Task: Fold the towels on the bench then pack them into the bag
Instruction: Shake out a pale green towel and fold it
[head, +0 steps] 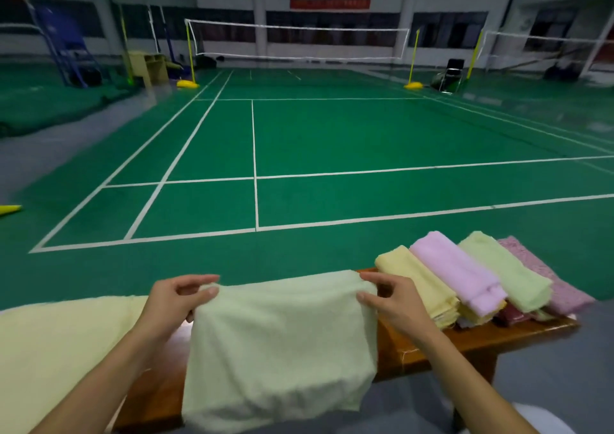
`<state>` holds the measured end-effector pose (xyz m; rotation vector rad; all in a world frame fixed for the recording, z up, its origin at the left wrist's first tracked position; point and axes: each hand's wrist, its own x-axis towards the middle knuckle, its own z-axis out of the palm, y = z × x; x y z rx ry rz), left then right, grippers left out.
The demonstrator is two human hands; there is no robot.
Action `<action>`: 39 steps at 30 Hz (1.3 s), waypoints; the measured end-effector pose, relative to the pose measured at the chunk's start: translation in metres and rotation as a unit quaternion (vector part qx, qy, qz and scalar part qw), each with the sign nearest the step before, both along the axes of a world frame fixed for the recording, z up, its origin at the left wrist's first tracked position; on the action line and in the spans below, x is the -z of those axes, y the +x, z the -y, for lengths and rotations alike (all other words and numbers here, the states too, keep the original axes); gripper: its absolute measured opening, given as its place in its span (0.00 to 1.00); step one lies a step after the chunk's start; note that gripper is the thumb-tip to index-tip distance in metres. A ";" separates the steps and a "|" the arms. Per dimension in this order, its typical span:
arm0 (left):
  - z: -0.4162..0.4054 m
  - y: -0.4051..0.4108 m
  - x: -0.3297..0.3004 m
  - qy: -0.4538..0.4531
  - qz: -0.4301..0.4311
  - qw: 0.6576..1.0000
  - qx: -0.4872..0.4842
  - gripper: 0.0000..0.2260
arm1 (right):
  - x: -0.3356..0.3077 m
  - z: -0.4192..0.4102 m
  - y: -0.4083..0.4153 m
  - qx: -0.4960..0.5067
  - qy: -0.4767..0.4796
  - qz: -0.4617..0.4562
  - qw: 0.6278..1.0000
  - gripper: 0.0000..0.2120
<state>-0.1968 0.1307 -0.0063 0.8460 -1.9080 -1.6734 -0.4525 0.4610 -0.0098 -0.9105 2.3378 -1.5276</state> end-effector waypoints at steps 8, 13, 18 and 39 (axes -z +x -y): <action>0.000 0.024 -0.044 0.144 -0.049 0.988 0.029 0.20 | -0.070 -0.005 0.004 -0.084 -0.045 0.098 0.991 0.26; -0.005 0.027 -0.081 0.078 -0.093 0.993 -0.007 0.15 | -0.101 -0.004 0.005 -0.035 -0.103 0.067 0.992 0.16; -0.003 0.026 -0.121 -0.099 -0.063 0.992 -0.046 0.12 | -0.129 0.007 -0.004 0.021 -0.046 -0.089 0.995 0.15; -0.014 0.012 -0.184 -0.351 -0.019 0.930 -0.111 0.11 | -0.174 0.019 -0.014 0.070 -0.022 -0.153 0.985 0.11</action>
